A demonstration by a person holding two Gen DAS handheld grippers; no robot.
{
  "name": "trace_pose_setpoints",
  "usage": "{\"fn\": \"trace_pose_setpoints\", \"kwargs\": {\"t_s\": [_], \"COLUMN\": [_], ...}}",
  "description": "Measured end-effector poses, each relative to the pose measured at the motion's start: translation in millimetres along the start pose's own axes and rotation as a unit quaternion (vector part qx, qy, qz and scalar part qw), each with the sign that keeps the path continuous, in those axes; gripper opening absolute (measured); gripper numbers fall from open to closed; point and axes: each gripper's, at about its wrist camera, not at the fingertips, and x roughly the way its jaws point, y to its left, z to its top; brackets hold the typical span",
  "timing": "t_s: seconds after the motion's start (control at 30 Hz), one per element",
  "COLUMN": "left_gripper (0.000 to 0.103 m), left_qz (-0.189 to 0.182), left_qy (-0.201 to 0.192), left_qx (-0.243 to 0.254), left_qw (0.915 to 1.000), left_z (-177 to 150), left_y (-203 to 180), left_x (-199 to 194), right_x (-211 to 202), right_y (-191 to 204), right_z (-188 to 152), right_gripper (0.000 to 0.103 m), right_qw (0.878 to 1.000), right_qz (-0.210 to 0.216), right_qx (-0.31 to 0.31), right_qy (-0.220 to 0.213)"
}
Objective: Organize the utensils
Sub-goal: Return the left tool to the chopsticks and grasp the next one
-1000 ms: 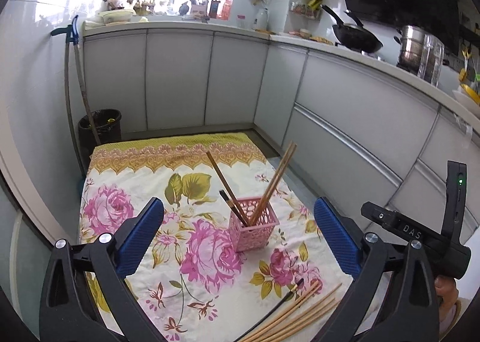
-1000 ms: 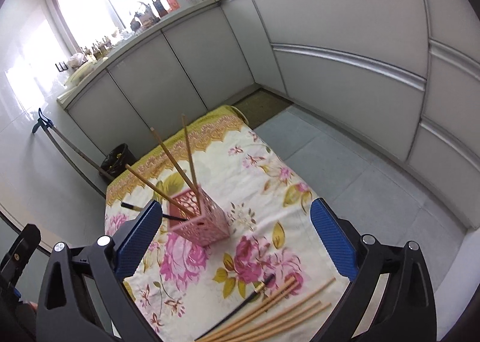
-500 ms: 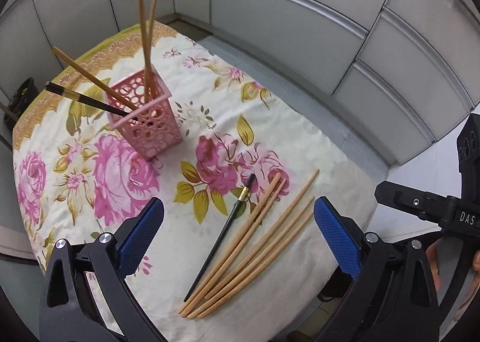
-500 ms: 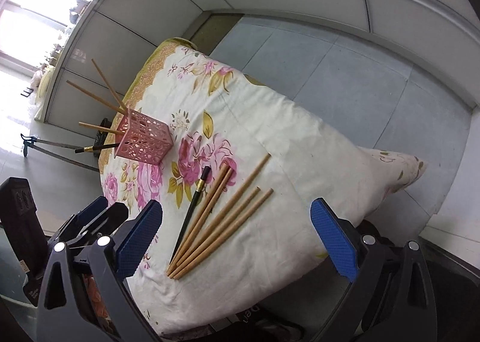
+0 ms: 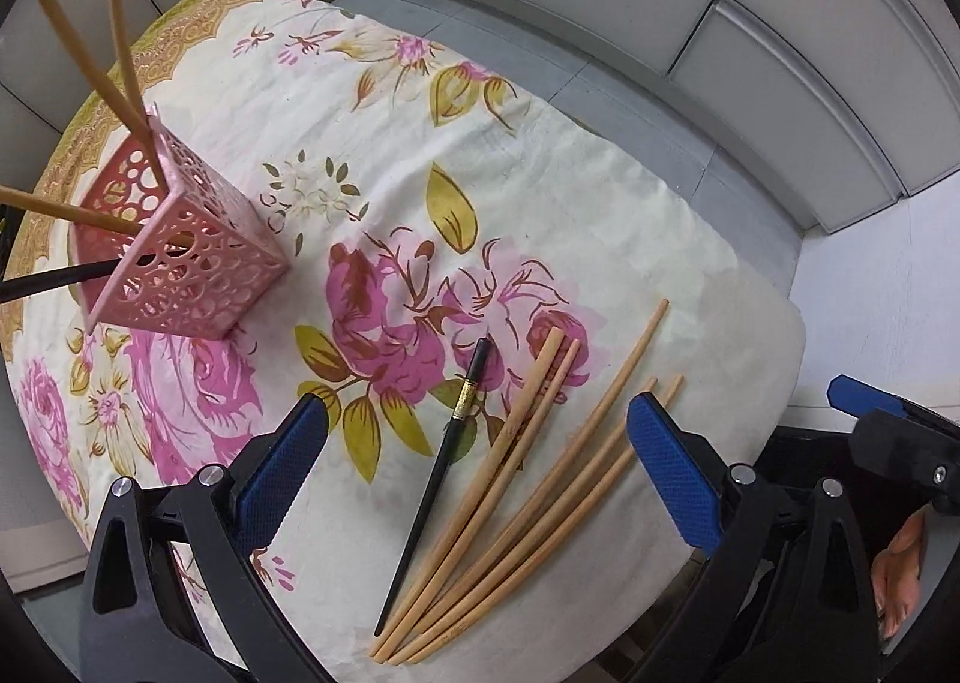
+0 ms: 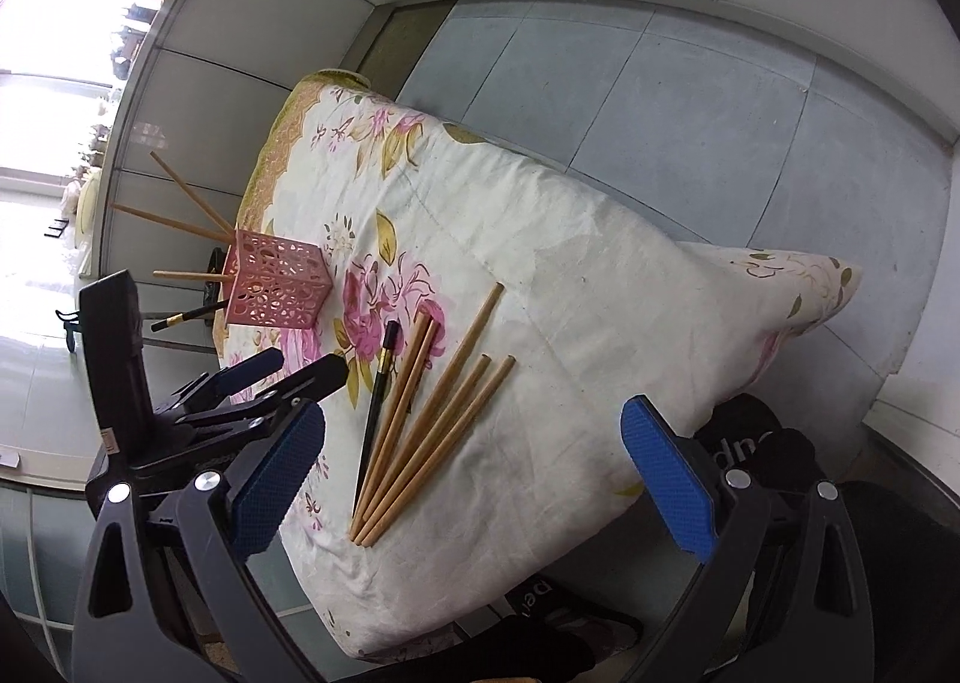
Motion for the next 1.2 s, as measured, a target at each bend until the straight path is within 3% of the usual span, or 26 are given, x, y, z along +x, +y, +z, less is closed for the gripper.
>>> {"fn": "trace_pose_setpoints", "kwargs": {"t_s": [0.13,0.57,0.7,0.87,0.97,1.1,1.2], "left_gripper": [0.075,0.037,0.02,0.01,0.009,0.008,0.008], "left_qz": [0.005,0.01,0.008,-0.004,-0.011,-0.015,-0.026], "left_qy": [0.024,0.082,0.102,0.092,0.075,0.042,-0.002], "left_qx": [0.009,0.032,0.043,0.048,0.04,0.02,-0.008], "left_qw": [0.9997,0.996,0.9938,0.9946,0.9963,0.9988,0.9996], "left_z": [7,27,29,30,24,7,-6], "left_y": [0,-2,-4,-10,-5,11,28], "left_x": [14,52,64,65,63,54,32], "right_x": [-2,-3,-2,0,1,4,15], "right_y": [-1,-2,-1,1,5,21,41], "right_z": [0,2,2,2,2,7,14], "right_gripper": [0.096,0.096,0.096,0.096,0.096,0.096,0.096], "right_qw": [1.0,1.0,1.0,1.0,1.0,1.0,0.999], "right_qz": [0.007,0.006,0.003,0.002,-0.002,-0.005,0.006], "right_qx": [0.001,-0.003,-0.003,-0.006,-0.009,-0.022,-0.03], "right_qy": [0.0,0.002,0.003,0.005,0.007,0.008,0.034]}}
